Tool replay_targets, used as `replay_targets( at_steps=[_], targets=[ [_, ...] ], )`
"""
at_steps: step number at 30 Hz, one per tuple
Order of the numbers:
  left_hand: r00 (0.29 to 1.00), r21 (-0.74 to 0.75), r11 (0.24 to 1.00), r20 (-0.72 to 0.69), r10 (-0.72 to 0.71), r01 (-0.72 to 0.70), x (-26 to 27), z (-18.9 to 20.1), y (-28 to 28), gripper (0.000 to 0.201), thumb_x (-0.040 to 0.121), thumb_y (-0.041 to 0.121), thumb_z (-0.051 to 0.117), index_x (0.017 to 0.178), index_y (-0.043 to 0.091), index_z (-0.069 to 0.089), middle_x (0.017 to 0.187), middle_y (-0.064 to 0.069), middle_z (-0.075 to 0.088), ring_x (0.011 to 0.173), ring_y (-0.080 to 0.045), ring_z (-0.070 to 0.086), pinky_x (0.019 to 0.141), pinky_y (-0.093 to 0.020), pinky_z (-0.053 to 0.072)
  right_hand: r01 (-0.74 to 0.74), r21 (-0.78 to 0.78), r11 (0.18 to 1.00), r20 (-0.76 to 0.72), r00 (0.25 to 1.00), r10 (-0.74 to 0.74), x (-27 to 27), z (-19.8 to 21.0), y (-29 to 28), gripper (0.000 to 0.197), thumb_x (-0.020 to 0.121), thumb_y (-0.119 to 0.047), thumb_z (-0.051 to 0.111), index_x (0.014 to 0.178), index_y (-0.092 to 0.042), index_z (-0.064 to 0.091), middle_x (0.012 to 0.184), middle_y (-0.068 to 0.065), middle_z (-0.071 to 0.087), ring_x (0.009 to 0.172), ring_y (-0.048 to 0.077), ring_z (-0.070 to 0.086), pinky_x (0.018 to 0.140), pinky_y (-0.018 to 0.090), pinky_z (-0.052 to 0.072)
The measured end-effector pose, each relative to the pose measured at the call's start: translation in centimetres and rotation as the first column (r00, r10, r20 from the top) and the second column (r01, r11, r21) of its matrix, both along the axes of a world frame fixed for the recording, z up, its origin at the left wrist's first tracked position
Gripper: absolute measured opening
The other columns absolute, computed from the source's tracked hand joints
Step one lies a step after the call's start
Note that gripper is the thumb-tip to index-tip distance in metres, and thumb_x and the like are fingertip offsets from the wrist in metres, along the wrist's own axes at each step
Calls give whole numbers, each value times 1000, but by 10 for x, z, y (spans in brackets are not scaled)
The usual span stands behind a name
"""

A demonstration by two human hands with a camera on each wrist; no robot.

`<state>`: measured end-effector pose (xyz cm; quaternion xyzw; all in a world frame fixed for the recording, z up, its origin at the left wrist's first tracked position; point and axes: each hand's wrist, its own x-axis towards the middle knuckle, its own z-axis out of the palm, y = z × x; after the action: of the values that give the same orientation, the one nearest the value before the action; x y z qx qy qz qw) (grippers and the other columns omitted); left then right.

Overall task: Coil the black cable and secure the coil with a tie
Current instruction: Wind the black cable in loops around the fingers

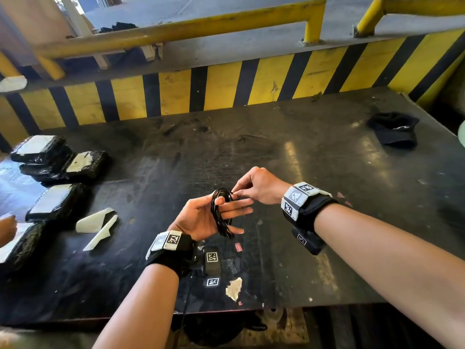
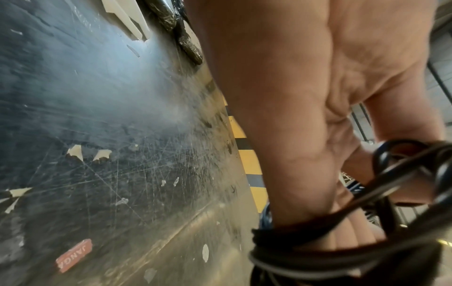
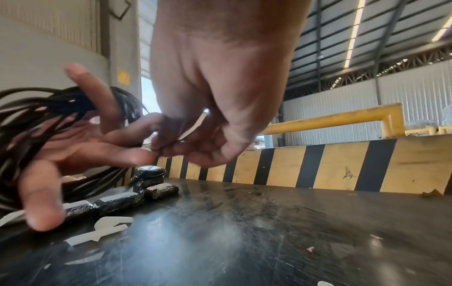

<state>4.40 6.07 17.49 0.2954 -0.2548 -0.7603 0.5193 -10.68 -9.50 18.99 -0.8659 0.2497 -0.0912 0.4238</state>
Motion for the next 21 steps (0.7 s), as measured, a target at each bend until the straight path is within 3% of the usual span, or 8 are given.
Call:
replay_targets(
  at_steps=[3,6,10,12,14,16,19,21],
  targets=[
    [1000,3,1000,-3,-12,12,3,3,2,34,102,30,41,84,12,62,158,-36,27,152,-49,21,110,-83,6,-52,160,986,-10,998,54,2,4,1,10,91,-18,76,96,-13,83,84,-1,80,74,-1,67,74,15,52],
    [1000,-9,1000,5,-4,4,11,4,2,30,101,29,47,81,12,62,153,-34,41,150,-48,27,109,-83,13,-82,268,960,-7,996,87,1,8,3,16,96,-14,69,106,-7,80,102,16,79,87,14,69,80,23,57],
    [1000,7,1000,-12,-14,14,18,0,5,34,103,30,44,80,12,62,144,-30,54,146,-46,36,109,-82,17,-136,531,836,6,988,157,0,13,7,28,99,-3,60,124,-4,71,118,29,71,101,29,70,79,25,62],
    [999,6,999,-16,-46,47,19,-2,6,42,105,31,35,84,13,66,143,-26,57,146,-43,38,110,-81,16,-164,617,769,24,981,190,0,13,6,35,98,-2,60,130,-10,68,114,25,73,103,28,70,84,30,62],
    [996,-16,996,10,-90,91,19,-3,6,48,105,32,30,91,16,72,140,-20,62,145,-38,42,110,-80,21,-183,637,749,14,974,227,-1,13,5,37,98,-6,62,133,-16,67,100,10,76,97,22,71,85,31,61],
    [995,-18,995,-9,-96,95,19,-5,6,40,104,32,39,87,15,71,134,-18,66,143,-37,45,109,-80,23,-194,653,732,-16,963,269,-1,12,3,38,99,-13,64,136,-19,65,90,-1,74,92,18,69,91,33,58],
    [995,-12,996,-53,-84,84,21,-8,6,30,101,29,53,79,12,64,129,-22,68,140,-40,48,106,-80,29,-199,679,707,-46,949,312,-1,10,4,36,102,-16,60,137,-16,63,92,0,67,82,13,64,87,31,56],
    [997,38,998,-63,-42,44,19,-9,7,28,99,27,59,75,12,61,122,-23,71,135,-40,54,103,-77,35,-196,663,723,-60,948,312,1,8,7,31,103,-18,59,132,-10,64,96,5,64,84,14,62,83,28,56]
  ],
)
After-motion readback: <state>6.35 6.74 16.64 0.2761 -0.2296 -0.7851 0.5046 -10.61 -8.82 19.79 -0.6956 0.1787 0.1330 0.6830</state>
